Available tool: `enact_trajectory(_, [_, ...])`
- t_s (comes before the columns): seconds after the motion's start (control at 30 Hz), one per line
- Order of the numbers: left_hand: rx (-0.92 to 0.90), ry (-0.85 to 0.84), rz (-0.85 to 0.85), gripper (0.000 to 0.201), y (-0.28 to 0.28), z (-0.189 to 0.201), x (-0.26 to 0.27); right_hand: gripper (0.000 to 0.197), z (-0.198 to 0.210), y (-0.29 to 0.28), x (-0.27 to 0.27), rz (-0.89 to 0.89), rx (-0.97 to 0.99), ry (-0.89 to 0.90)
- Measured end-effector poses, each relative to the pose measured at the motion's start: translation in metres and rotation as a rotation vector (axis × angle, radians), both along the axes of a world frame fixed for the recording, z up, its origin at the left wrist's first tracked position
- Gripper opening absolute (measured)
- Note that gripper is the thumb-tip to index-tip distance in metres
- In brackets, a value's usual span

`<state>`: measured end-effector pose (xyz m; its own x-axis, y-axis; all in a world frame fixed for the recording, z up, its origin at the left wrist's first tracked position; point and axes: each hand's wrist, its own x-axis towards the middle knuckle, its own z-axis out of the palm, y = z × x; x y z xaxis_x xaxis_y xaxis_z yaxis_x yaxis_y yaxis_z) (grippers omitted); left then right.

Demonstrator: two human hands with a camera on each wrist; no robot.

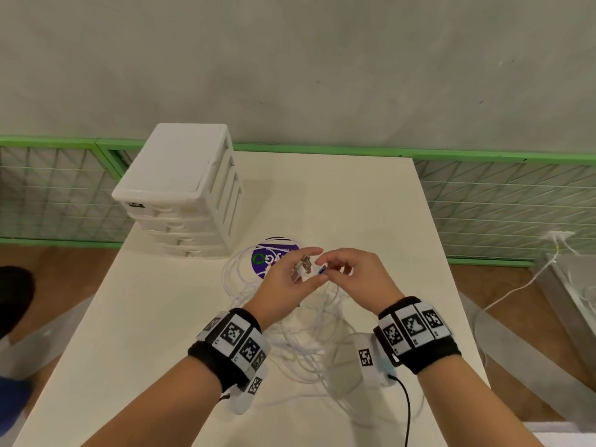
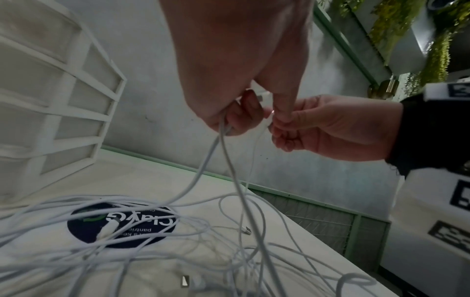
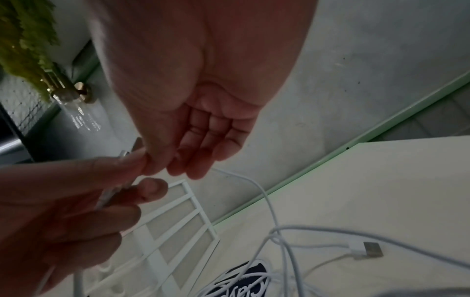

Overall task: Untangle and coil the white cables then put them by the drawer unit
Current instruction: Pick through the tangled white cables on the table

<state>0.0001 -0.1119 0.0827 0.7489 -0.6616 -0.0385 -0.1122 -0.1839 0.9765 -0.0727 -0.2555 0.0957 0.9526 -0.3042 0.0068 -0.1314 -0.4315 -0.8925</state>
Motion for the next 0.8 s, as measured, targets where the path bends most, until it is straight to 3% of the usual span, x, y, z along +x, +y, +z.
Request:
enact_trajectory(0.1, [0.03, -0.073, -0.103, 0.031, 0.001, 0.0, 0.004, 0.018, 0.003, -0.002, 0.0, 0.042, 0.088, 0.018])
enact_trajectory(0.2, [0.019, -0.006, -0.174, 0.026, 0.001, 0.002, 0.01, 0.019, 0.005, -0.001, 0.002, 0.061, 0.192, -0.01])
enact_trajectory(0.33, [0.049, -0.008, -0.082, 0.013, 0.0, 0.002, 0.015, 0.031, -0.003, -0.013, 0.004, 0.02, 0.24, -0.069])
enact_trajectory(0.4, [0.06, 0.016, -0.003, 0.011, 0.001, -0.001, 0.016, 0.026, -0.019, -0.026, 0.008, -0.144, 0.155, -0.022])
enact_trajectory(0.47, [0.046, 0.027, 0.054, 0.009, 0.003, -0.002, 0.016, 0.013, -0.036, -0.041, 0.009, -0.224, -0.027, 0.148])
enact_trajectory(0.53, [0.012, 0.0, 0.087, 0.006, 0.006, 0.0, 0.017, 0.021, -0.051, -0.045, 0.007, -0.134, -0.174, 0.39])
enact_trajectory(0.6, [-0.03, -0.032, 0.093, 0.008, 0.007, 0.003, 0.019, 0.026, -0.06, -0.041, 0.004, -0.037, -0.22, 0.512])
enact_trajectory(0.8, [-0.106, -0.006, 0.165, 0.01, 0.01, 0.014, 0.023, 0.016, -0.063, -0.027, 0.002, -0.001, -0.212, 0.392])
